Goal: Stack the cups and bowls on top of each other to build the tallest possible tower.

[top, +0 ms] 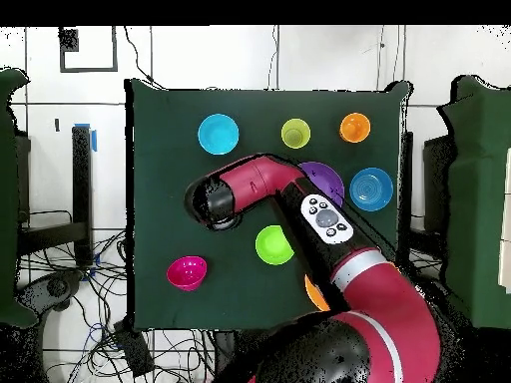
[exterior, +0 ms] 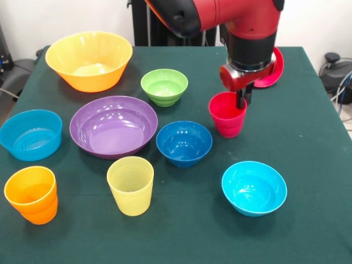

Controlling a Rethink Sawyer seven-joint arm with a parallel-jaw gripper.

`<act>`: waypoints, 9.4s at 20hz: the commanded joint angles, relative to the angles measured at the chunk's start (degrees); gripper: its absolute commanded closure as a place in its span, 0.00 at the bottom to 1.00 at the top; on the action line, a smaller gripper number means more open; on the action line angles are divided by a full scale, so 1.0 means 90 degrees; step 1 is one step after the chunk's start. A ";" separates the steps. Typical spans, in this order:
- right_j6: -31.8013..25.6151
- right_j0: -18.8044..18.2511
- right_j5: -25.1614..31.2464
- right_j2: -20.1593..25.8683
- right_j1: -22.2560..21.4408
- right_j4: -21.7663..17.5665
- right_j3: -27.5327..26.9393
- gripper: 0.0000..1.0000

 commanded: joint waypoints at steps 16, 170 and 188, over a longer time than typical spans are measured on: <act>-0.0043 0.0180 -0.0432 0.0021 -0.1082 0.0335 0.1440 1.00; 0.0692 0.2428 -0.1739 -0.1621 -0.2040 0.1835 0.2438 0.00; 0.0291 0.2040 -0.1675 -0.1512 -0.0735 0.1068 0.1316 0.00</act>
